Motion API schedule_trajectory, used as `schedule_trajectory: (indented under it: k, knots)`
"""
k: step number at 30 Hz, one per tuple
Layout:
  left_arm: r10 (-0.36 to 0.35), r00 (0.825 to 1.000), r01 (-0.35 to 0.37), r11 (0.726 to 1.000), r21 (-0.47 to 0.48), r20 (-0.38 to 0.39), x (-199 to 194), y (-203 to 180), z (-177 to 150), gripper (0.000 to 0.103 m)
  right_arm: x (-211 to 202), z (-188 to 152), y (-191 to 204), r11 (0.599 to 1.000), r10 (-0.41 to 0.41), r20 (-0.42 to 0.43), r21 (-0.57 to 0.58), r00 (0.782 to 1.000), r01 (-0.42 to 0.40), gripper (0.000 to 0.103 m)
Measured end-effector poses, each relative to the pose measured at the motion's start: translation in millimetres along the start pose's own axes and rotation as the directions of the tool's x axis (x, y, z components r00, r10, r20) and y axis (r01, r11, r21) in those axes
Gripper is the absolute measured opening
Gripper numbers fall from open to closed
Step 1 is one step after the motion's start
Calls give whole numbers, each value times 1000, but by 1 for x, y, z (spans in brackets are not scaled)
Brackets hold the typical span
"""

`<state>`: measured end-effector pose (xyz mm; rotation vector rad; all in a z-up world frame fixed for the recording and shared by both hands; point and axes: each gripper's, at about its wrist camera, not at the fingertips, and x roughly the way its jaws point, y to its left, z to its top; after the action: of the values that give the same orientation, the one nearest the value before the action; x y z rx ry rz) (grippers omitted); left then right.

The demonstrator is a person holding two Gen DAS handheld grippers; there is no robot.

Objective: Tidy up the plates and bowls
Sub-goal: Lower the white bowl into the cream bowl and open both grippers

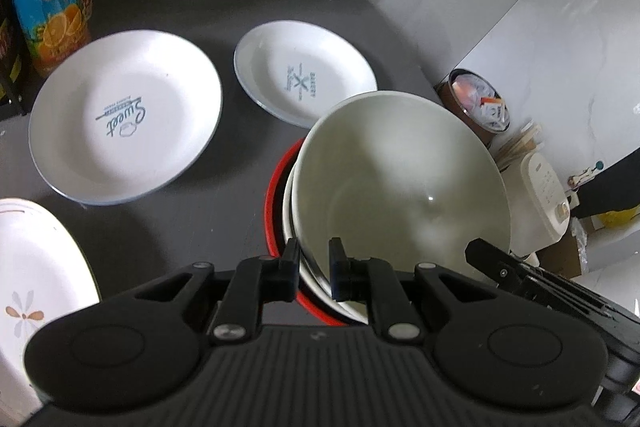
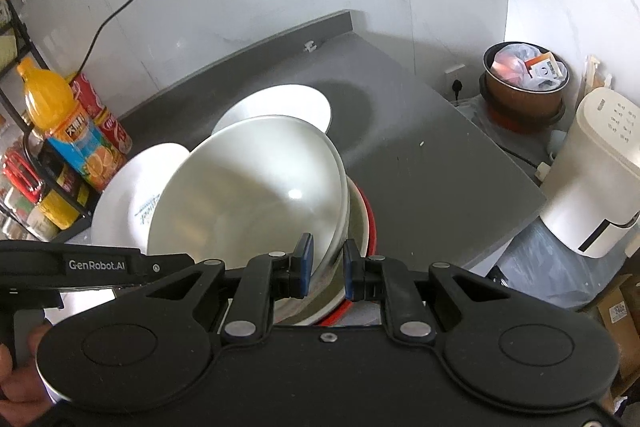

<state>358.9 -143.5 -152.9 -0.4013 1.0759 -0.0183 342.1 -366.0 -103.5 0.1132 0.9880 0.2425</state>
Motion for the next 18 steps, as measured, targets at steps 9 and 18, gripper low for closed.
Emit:
schedule_trajectory:
  k: [9, 18]
  knots:
    - [18, 1000, -18, 1000, 21, -10, 7, -1, 0, 13, 10, -1, 1, 999, -30, -31, -13, 999, 29, 15]
    - [7, 1000, -8, 999, 34, 19, -7, -2, 4, 15, 19, 2, 5, 996, -73, -52, -51, 996, 71, 15]
